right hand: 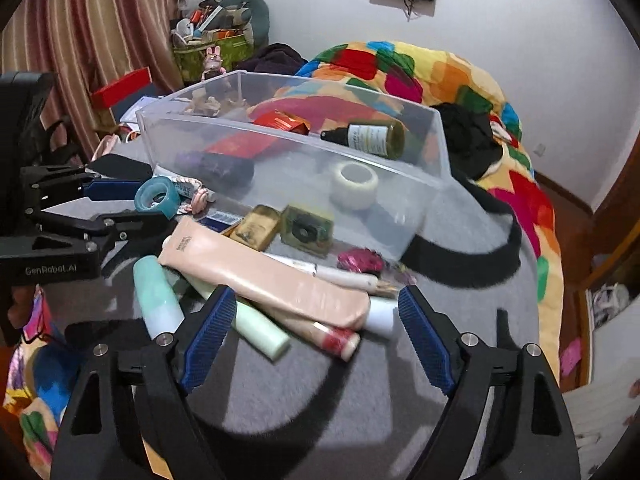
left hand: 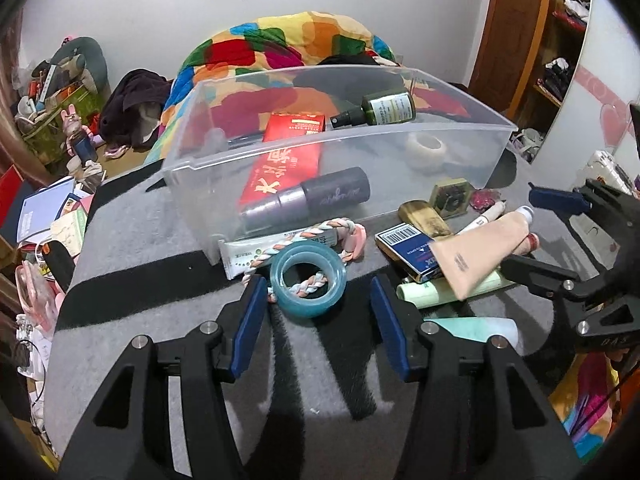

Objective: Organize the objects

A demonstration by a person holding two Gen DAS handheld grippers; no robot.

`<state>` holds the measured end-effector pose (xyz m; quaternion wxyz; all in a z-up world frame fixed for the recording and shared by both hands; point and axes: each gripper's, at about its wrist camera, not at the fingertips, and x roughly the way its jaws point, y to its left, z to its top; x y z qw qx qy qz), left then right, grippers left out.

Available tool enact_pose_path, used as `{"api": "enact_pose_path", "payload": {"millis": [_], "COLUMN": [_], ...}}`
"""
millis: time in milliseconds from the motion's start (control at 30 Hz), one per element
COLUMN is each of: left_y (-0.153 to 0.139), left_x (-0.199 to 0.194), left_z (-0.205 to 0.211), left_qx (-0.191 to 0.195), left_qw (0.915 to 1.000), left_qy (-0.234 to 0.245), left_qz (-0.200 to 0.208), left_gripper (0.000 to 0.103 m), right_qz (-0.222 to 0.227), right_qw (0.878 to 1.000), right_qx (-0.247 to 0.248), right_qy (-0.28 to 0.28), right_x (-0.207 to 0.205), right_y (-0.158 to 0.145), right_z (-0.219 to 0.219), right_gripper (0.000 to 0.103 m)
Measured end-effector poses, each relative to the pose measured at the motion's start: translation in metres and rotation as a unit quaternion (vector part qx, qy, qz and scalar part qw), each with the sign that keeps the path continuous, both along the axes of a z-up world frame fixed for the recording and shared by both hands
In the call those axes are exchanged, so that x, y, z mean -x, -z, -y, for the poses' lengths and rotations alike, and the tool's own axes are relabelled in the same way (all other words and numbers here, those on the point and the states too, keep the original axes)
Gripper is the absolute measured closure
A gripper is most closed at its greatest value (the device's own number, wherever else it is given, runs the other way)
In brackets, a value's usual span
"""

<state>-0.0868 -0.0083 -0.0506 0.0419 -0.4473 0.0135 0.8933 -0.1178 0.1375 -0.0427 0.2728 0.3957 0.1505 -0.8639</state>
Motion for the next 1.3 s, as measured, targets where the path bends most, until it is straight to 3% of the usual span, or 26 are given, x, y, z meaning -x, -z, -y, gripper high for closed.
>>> {"api": "enact_pose_path", "payload": {"millis": [300, 367, 433, 633, 767, 800, 1067, 1300], "left_y": [0.003, 0.004, 0.004, 0.001, -0.002, -0.004, -0.023, -0.041], "left_x": [0.006, 0.006, 0.005, -0.002, -0.009, -0.011, -0.023, -0.027], "left_z": [-0.001, 0.002, 0.003, 0.003, 0.003, 0.003, 0.005, 0.012], "left_qx": [-0.007, -0.009, -0.009, -0.015, -0.02, -0.021, -0.029, -0.041], "left_qw": [1.0, 0.9999, 0.9998, 0.9997, 0.9994, 0.9993, 0.9979, 0.9956], "left_qy": [-0.007, -0.011, -0.014, -0.007, -0.005, -0.005, -0.006, -0.013], "left_qz": [-0.001, -0.003, -0.007, -0.018, -0.027, -0.03, -0.057, -0.083], "left_gripper": [0.052, 0.058, 0.064, 0.064, 0.064, 0.064, 0.064, 0.064], "right_qz": [0.013, 0.02, 0.03, 0.036, 0.057, 0.059, 0.075, 0.042], "right_qw": [0.999, 0.998, 0.997, 0.997, 0.996, 0.996, 0.994, 0.994], "right_qx": [-0.001, 0.002, 0.009, -0.003, 0.026, 0.029, 0.053, 0.087], "right_qy": [-0.043, -0.054, -0.065, -0.066, -0.067, -0.067, -0.066, -0.058], "right_x": [0.007, 0.009, 0.01, 0.018, 0.022, 0.022, 0.017, 0.007], "right_y": [0.001, 0.001, 0.001, 0.004, 0.003, 0.002, -0.001, -0.03], "right_z": [0.021, 0.025, 0.029, 0.035, 0.028, 0.026, 0.016, 0.004], "right_gripper": [0.023, 0.031, 0.046, 0.066, 0.071, 0.083, 0.095, 0.096]}}
